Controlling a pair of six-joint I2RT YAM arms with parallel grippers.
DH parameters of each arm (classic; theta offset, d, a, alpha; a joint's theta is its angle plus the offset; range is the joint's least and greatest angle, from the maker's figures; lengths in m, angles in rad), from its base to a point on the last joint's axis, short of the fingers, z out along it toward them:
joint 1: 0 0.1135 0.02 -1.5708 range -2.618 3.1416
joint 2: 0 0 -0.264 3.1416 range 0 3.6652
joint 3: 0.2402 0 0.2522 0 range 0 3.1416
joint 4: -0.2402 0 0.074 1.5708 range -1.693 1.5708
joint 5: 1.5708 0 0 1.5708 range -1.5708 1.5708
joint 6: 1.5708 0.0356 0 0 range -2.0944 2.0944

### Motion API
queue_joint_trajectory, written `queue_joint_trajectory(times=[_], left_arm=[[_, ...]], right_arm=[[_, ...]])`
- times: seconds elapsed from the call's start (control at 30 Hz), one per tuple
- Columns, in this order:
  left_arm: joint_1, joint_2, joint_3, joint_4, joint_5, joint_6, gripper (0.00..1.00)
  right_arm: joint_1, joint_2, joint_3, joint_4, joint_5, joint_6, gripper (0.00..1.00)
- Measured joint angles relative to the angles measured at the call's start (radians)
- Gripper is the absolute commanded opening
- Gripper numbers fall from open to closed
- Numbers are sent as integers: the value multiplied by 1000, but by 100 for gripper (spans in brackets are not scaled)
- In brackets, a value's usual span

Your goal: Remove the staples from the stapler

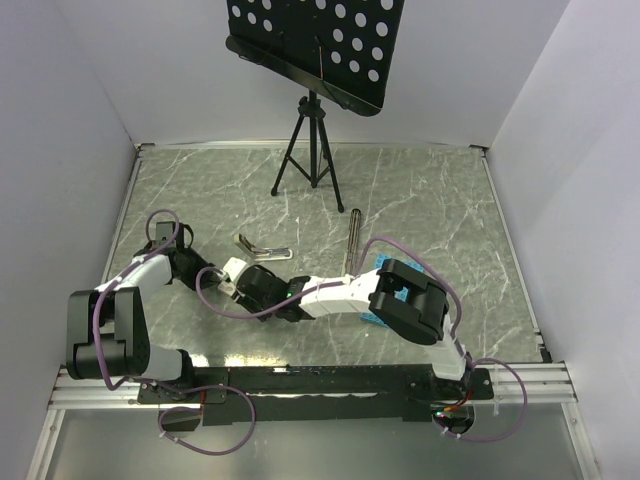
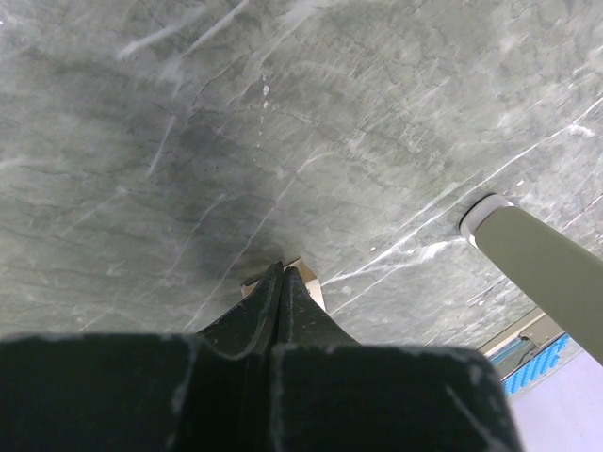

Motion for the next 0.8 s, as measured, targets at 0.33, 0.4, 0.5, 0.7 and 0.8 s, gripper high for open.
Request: queue_joint_trajectory(times=[0.33,0.4,0.5,0.7,0.8], left_arm=[[0,0,0,0,0,1,1],[0,0,0,-1,0,1,1],[0,0,0,-3,0,3,1],[-1,0,0,-23,-20,-1,1],[-1,0,0,-29,-31,-3,1]], right_arm=[[0,42,73,-48,-4,27,35],[0,42,74,-50,-4,31,35],[0,42,75,-51,-7,39,34],[0,42,75,-53,-8,69,34],[0,42,75,-53,-8,76,34]])
